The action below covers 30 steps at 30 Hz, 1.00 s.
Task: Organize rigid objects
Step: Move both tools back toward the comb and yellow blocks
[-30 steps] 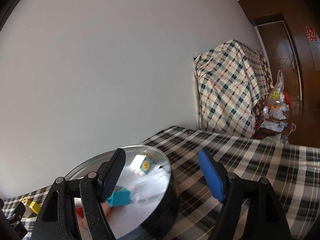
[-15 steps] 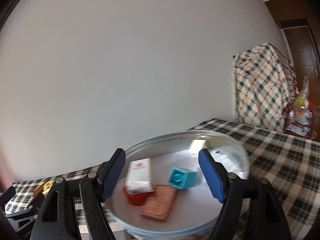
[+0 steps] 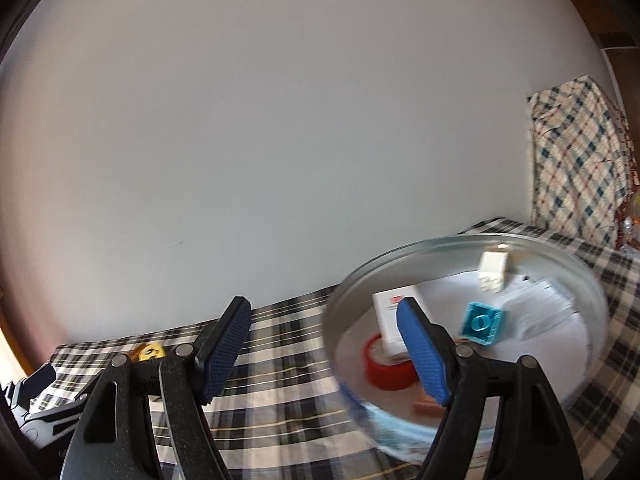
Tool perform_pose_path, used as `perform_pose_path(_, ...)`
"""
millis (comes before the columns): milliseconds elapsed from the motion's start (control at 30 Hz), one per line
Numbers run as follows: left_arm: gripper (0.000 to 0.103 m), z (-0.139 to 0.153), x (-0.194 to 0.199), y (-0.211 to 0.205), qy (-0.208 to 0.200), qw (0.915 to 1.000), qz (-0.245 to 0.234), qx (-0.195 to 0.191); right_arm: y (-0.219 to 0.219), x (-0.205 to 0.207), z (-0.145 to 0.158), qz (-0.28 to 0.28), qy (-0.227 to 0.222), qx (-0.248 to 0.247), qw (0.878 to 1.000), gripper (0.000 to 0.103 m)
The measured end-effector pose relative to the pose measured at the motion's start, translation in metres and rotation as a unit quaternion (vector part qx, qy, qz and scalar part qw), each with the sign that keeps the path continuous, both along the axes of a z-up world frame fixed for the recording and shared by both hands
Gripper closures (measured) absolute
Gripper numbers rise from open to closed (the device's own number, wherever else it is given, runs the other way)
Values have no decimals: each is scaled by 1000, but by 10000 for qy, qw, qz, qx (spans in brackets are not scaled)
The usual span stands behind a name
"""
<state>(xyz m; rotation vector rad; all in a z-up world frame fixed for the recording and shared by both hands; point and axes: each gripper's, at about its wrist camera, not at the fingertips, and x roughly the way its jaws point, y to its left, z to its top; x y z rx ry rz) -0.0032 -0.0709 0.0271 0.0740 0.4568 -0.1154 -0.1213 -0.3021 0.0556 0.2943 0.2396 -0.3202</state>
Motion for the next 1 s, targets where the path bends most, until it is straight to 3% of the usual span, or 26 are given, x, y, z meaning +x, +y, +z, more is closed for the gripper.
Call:
perform_pose_path(333, 0, -3, 22, 35, 119, 9996, 231, 77, 39, 30, -2, 510, 113, -12, 9986, 26)
perform_pose_path(500, 0, -4, 35, 50, 233, 9992, 299, 145, 50, 55, -6, 905, 457, -74, 9948, 26)
perform_pose_path(633, 0, -6, 46, 64, 398, 9981, 453, 120, 64, 82, -12, 1382, 953, -173, 9857, 26)
perform_pose_path(800, 0, -8, 56, 72, 508, 9971, 523, 212, 77, 121, -29, 1987, 1807, -37, 9633, 26)
perform_pose_path(1000, 0, -12, 70, 85, 737, 9955, 560, 219, 90, 152, -45, 2351, 2375, -100, 9425, 27)
